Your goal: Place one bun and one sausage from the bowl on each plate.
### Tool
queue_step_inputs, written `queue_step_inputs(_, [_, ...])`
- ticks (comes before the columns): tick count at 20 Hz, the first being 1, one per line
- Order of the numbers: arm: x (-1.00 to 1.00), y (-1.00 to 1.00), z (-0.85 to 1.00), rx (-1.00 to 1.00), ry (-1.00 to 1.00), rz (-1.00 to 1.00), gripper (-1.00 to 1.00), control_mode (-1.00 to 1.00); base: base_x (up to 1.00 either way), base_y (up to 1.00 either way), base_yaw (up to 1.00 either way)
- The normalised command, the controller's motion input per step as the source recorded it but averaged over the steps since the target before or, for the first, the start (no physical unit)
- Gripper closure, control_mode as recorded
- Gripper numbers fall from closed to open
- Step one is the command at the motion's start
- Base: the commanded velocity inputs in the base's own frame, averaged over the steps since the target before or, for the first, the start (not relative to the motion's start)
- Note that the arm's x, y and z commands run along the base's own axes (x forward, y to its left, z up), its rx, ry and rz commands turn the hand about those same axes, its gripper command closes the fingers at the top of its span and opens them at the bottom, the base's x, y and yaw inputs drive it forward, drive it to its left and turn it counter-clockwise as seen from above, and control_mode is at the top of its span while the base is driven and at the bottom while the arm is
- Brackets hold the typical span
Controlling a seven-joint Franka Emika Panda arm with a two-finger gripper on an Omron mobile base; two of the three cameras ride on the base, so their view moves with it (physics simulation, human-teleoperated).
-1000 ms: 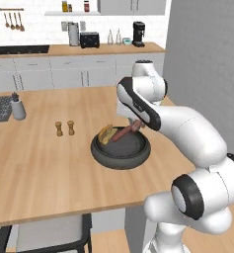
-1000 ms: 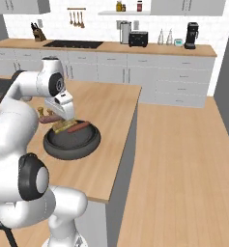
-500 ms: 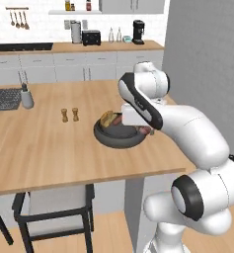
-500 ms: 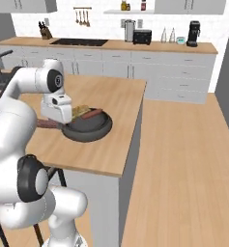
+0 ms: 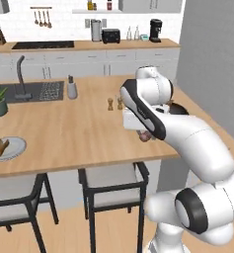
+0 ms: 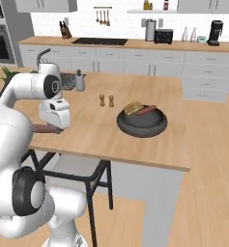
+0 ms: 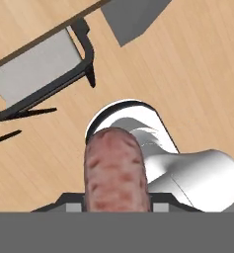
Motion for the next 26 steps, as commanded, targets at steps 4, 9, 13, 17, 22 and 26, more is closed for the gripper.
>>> queue_step_inputs(4, [0.00,0.00,0.00,0.00,0.00,0.00,1.00,1.00,0.00,1.00,0.00])
queue_step_inputs(9, [0.00,0.00,0.00,0.00,0.00,0.00,1.00,1.00,0.12,1.00,-0.04])
queue_step_inputs(13, [0.00,0.00,0.00,0.00,0.00,0.00,1.00,1.00,0.38,0.86,-0.05])
queue_step_inputs(17, [0.34,0.14,0.00,-0.06,-0.24,-0.03,1.00,-1.00,0.31,0.33,-0.03])
queue_step_inputs(22, [0.59,0.00,-0.35,-0.15,-0.53,-0.01,1.00,-1.00,0.00,0.00,0.00])
queue_step_inputs(26, [0.25,-0.01,-0.94,-0.17,-0.54,0.00,1.00,-1.00,0.00,0.00,0.00])
